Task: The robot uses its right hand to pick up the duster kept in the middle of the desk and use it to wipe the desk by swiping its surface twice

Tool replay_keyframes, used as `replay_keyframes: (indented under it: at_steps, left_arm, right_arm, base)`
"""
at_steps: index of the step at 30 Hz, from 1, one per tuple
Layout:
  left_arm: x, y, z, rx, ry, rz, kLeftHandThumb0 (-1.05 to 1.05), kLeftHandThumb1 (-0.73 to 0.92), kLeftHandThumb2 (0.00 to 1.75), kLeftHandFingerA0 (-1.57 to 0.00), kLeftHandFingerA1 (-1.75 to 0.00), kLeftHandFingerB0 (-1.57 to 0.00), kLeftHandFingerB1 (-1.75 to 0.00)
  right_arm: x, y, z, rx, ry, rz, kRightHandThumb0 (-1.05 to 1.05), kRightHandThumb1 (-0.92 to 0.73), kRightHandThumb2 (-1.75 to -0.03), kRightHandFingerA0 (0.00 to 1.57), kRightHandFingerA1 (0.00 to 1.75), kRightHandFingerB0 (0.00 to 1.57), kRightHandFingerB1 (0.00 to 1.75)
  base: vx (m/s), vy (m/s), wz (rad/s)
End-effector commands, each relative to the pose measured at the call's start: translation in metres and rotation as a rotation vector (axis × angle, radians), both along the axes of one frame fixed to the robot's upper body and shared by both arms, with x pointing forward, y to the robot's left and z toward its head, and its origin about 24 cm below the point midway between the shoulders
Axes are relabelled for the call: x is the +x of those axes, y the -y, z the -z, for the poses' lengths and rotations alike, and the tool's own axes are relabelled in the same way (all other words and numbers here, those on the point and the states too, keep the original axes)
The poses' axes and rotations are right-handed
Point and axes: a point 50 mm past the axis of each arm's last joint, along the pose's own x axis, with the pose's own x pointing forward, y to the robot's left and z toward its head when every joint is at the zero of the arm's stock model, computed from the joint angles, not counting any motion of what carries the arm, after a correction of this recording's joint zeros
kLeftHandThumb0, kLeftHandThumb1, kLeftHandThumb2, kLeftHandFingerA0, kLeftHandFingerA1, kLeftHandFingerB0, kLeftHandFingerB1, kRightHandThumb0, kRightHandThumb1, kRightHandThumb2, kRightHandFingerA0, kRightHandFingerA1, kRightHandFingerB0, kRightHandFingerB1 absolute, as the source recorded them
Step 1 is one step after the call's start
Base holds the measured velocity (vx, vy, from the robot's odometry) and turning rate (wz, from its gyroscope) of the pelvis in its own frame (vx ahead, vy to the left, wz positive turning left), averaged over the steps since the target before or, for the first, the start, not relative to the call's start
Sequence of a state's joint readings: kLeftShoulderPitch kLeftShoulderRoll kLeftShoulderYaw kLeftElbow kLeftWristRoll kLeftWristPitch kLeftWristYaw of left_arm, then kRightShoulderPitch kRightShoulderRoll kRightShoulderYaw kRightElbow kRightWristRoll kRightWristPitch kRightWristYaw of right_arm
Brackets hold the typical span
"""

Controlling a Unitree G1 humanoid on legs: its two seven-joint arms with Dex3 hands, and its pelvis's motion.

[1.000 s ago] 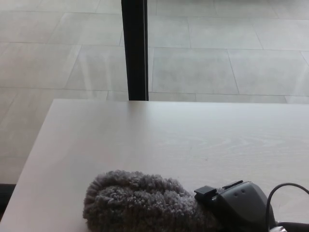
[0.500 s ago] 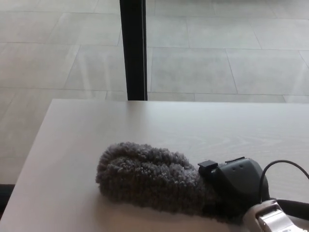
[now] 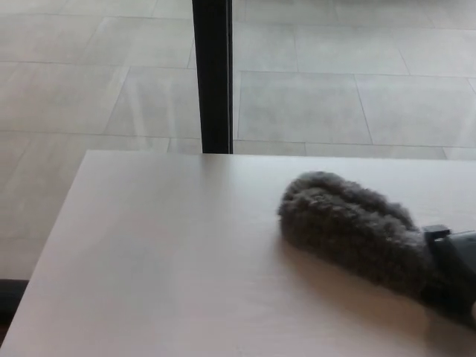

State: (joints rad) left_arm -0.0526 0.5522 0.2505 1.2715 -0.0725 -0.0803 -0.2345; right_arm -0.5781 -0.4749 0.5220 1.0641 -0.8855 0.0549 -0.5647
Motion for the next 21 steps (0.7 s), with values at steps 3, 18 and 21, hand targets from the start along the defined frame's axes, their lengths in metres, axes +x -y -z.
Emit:
replay_keyframes:
  at_steps: [3,18,21]
  left_arm:
    - [-0.006,-0.007,-0.005,0.022,0.006,-0.016,-0.78,-0.12,1.44,-0.94,-1.18,-0.83,-1.16]
    - [-0.012,-0.003,0.0,-0.002,0.006,-0.027,-0.78,-0.05,1.33,-0.9,-1.15,-0.93,-1.18]
    - [-0.011,-0.004,0.0,0.007,0.006,-0.034,-0.71,-0.15,1.48,-0.92,-1.19,-0.86,-1.17]
  right_arm:
    - [-0.029,0.076,-0.01,0.044,-0.069,0.345,-0.38,-0.68,-0.63,0.88,1.68,0.74,0.88]
    - [-0.028,0.046,0.015,0.113,-0.102,0.327,-0.37,-0.64,-0.65,0.91,1.51,0.77,0.8]
    - [-0.019,0.031,0.014,0.129,-0.057,0.26,-0.35,-0.63,-0.7,0.91,1.65,0.74,1.04]
  base:
    - [0.0,0.0,0.0]
    - [0.0,0.0,0.0]
    - [0.0,0.0,0.0]
